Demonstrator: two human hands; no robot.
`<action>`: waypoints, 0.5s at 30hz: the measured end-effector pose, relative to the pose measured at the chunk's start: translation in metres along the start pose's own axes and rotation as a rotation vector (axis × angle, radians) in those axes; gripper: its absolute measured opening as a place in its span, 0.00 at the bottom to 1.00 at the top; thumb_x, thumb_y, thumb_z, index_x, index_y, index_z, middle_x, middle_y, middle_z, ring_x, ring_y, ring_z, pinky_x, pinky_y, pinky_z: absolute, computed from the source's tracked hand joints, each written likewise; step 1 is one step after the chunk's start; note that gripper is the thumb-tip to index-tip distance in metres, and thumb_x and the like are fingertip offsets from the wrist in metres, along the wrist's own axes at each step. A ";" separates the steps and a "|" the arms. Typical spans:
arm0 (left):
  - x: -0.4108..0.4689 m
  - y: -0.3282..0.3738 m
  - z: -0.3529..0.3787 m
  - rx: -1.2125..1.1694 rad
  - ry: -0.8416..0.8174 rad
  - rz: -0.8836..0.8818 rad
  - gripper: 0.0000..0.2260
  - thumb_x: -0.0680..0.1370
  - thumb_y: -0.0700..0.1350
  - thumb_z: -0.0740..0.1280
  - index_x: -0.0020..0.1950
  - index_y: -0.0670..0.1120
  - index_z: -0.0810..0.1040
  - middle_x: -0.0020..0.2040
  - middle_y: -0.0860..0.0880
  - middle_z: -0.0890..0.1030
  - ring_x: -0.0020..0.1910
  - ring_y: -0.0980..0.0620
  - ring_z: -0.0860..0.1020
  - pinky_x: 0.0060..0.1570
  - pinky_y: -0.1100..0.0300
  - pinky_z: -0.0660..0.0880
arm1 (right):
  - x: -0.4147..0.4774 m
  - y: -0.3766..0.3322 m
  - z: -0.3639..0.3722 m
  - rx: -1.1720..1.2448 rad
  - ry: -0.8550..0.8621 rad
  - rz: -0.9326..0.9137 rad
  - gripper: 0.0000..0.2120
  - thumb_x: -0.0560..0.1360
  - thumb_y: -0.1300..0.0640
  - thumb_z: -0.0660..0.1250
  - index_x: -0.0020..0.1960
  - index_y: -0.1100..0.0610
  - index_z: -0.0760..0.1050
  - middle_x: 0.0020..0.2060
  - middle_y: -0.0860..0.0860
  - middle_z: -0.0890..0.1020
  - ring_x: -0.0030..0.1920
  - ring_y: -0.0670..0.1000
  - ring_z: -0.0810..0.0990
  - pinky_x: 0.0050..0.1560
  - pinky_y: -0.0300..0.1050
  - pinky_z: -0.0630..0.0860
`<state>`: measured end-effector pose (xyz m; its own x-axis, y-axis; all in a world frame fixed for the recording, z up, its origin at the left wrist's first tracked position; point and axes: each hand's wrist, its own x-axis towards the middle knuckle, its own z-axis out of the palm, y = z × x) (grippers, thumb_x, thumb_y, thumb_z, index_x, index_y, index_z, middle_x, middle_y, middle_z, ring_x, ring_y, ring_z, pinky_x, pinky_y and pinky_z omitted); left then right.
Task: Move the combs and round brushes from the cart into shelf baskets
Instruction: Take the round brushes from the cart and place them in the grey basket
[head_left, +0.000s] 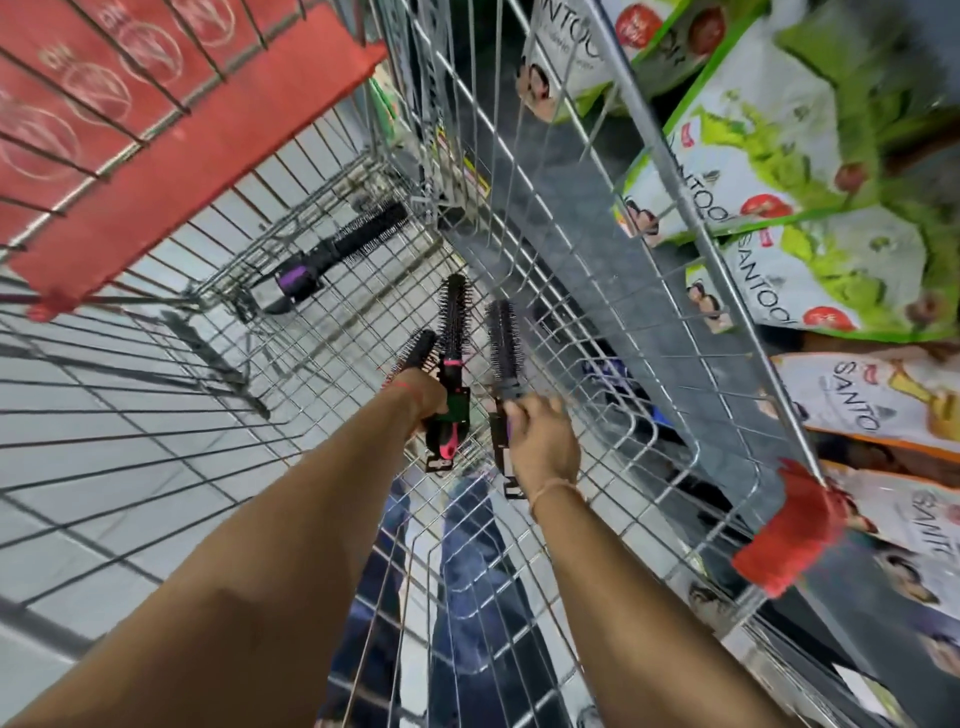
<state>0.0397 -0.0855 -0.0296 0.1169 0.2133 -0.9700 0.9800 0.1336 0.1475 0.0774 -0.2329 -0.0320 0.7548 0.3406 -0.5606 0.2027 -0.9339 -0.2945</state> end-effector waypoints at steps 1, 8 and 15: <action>0.000 0.000 0.000 0.009 0.007 0.003 0.15 0.76 0.33 0.63 0.63 0.33 0.72 0.53 0.37 0.79 0.48 0.44 0.77 0.61 0.52 0.76 | -0.001 0.002 0.000 0.045 0.073 0.084 0.12 0.76 0.50 0.62 0.53 0.57 0.73 0.60 0.56 0.72 0.50 0.54 0.77 0.41 0.45 0.79; 0.005 -0.001 0.004 0.080 0.069 0.047 0.17 0.73 0.39 0.69 0.60 0.35 0.75 0.59 0.39 0.80 0.46 0.45 0.78 0.55 0.55 0.78 | 0.004 0.011 0.009 0.046 -0.076 0.238 0.25 0.67 0.52 0.73 0.57 0.58 0.65 0.47 0.58 0.81 0.45 0.57 0.80 0.40 0.52 0.80; 0.003 0.001 0.002 0.174 0.081 0.057 0.19 0.74 0.40 0.69 0.62 0.35 0.74 0.60 0.40 0.80 0.55 0.44 0.80 0.58 0.56 0.76 | -0.016 0.001 0.008 -0.109 -0.015 -0.113 0.41 0.63 0.30 0.39 0.58 0.56 0.70 0.55 0.56 0.72 0.54 0.55 0.71 0.48 0.47 0.74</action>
<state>0.0410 -0.0868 -0.0332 0.1668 0.2937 -0.9412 0.9860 -0.0485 0.1597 0.0606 -0.2384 -0.0300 0.7141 0.4453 -0.5402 0.3532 -0.8954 -0.2711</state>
